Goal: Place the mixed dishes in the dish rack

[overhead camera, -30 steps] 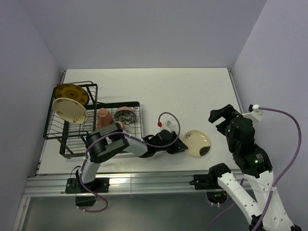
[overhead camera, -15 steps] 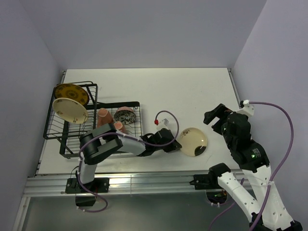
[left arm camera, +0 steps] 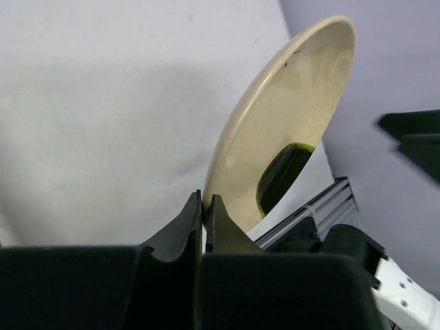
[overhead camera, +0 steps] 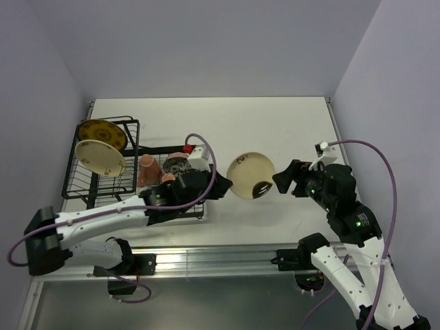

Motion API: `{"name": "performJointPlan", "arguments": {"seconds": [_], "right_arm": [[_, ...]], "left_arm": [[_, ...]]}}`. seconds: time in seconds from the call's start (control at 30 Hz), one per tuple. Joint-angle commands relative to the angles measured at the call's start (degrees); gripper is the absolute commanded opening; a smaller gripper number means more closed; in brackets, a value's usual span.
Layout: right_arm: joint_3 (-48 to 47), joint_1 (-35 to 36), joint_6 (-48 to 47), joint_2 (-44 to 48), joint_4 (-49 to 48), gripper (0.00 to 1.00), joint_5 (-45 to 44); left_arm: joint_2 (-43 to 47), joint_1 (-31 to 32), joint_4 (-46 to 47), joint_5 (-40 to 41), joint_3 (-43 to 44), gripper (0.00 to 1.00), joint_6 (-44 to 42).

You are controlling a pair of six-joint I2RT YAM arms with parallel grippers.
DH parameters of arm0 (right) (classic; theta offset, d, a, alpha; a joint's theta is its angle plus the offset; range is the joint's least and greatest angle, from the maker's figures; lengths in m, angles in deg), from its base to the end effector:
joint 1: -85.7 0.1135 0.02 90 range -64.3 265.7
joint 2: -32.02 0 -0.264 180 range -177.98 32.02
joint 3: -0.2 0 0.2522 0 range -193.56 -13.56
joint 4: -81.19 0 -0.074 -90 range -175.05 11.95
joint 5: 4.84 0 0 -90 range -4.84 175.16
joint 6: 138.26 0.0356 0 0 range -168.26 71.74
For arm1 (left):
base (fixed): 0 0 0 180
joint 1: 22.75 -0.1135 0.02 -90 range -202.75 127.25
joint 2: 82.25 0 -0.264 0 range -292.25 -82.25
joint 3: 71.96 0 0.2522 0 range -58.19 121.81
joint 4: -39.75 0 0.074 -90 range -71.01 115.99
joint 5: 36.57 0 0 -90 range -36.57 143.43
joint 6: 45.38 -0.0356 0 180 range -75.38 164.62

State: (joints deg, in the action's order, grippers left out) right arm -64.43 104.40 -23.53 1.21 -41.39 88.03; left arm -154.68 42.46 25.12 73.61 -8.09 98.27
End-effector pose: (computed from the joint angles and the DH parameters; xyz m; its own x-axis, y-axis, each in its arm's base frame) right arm 0.0972 0.0348 0.3452 -0.4966 0.2730 -0.8239 -0.1717 0.8996 0.4016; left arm 0.1321 -0.2567 0.2853 -0.6771 -0.3369 -0.6542 0.2933 0.6918 -0.6598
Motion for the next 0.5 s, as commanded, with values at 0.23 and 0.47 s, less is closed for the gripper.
{"name": "performJointPlan", "arguments": {"seconds": [0.23, 0.47], "right_arm": [[5.5, -0.4, -1.6, -0.1, -16.8, 0.76, 25.7], [6.9, -0.4, 1.2, -4.2, -27.2, 0.7, 33.9]], "left_arm": [[15.0, 0.0, -10.1, 1.3, 0.8, 0.0, -5.4], [19.2, 0.0, -10.1, -1.6, -0.4, 0.0, -4.8]]}}
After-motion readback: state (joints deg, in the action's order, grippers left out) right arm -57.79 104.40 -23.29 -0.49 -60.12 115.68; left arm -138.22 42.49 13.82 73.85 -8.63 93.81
